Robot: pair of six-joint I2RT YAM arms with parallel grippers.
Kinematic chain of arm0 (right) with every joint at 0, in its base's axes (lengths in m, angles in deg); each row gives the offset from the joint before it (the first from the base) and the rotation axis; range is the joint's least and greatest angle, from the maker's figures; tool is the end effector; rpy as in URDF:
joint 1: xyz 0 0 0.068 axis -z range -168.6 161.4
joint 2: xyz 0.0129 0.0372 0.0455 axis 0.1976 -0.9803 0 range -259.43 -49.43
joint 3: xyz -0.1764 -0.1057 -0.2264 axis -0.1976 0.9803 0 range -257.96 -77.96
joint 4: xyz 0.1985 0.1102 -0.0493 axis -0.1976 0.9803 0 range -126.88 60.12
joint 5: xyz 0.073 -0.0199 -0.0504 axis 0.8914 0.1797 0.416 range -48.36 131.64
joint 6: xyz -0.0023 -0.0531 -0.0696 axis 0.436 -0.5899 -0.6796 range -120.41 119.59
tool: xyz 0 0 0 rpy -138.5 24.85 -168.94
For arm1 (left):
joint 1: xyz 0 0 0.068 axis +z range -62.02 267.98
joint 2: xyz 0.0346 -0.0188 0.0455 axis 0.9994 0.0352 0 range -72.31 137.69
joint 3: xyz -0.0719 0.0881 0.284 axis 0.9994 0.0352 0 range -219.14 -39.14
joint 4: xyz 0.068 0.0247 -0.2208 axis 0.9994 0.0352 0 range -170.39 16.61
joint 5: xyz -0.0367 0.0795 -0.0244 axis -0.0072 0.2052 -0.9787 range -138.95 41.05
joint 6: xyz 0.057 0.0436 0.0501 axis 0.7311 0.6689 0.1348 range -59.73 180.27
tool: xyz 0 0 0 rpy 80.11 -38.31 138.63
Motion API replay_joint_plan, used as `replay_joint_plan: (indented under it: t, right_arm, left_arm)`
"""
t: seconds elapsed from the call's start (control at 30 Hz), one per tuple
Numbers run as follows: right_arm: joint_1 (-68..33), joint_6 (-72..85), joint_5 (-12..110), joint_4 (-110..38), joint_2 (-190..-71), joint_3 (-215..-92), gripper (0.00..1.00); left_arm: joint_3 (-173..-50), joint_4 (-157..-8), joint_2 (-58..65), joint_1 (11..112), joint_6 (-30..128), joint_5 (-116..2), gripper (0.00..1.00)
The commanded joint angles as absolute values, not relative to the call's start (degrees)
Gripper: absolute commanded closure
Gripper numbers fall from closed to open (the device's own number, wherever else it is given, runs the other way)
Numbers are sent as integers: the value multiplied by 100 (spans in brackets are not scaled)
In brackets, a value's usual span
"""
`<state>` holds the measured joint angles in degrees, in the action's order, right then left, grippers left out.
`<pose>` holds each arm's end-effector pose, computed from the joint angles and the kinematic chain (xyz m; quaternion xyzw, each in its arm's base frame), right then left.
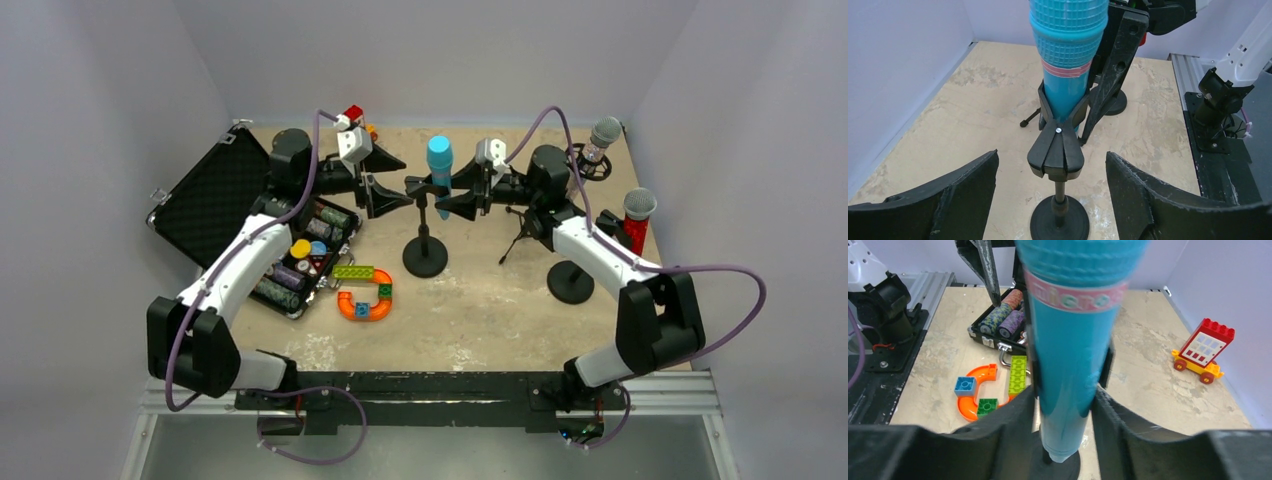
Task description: Attach the microphones to the stand
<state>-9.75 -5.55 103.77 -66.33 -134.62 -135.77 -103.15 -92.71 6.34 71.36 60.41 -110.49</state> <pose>0.2760 0.1804 0.3695 -0.4969 0.4947 0.4406 0.5606 0.2623 -0.1494 0.4053 0.4409 0.5615 -0.4505 0.5361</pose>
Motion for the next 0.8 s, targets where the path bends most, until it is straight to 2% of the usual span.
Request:
replay_joint_plan:
  t: [0.0,0.13,0.2,0.23,0.5,0.77]
  right_arm:
    - [-1023,-775,10251,-6606,-13126,-13498,48]
    - [-1025,-838,10149,-6478,-13003,-13481,34]
    - [-1023,-955,10126,-6360,-12915,-13468,21]
    - [-1025,-977,10089,-6303,-12870,-13454,19]
    - [-984,-1310,9804,-5413,-12467,-13500,12]
    - [-914,-1648,9237,-4278,-11889,-13587,8]
  left_arm:
    - [-10224,-9215,312,7137,6381,-10942,17]
    - [-10133,-9106,175,7137,6506,-10859,17]
    - [-10065,-9079,88,7137,6556,-10810,16]
    - [-10030,-9065,40,7137,6573,-10787,16]
    - [-9716,-8750,-565,7137,6678,-9971,13]
    - [-9186,-8113,-1762,7137,6599,-8951,4]
